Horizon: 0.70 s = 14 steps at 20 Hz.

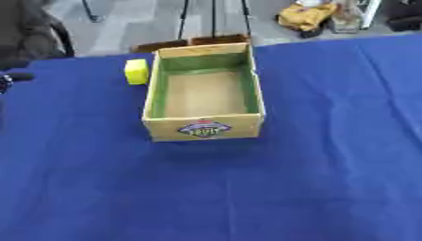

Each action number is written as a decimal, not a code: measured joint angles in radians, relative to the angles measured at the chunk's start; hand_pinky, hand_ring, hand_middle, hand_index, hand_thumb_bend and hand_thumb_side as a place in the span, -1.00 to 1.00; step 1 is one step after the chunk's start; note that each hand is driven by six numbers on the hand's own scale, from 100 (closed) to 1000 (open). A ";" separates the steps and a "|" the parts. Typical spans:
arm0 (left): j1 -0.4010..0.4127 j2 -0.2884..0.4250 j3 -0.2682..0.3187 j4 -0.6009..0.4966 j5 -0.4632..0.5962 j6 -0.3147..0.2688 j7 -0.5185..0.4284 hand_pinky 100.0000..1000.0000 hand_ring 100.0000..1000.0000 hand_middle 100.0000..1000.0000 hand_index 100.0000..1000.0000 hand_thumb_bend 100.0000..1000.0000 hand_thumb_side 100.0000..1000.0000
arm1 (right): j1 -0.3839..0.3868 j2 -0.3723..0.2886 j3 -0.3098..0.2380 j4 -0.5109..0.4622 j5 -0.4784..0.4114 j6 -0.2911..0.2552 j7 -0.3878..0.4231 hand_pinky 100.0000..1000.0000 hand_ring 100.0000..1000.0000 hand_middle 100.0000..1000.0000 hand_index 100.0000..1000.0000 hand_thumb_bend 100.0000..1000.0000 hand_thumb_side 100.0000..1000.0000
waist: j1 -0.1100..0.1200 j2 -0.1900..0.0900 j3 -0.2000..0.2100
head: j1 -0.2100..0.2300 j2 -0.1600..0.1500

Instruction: Pick up objects on the table and place them in the box.

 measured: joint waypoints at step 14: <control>-0.134 0.133 -0.038 0.113 -0.100 0.089 -0.056 0.41 0.55 0.66 0.91 0.79 0.62 | -0.001 0.000 0.010 0.000 -0.001 0.002 0.012 0.25 0.26 0.45 0.81 -0.31 0.44 | 0.000 -0.010 -0.020 | -0.004 -0.018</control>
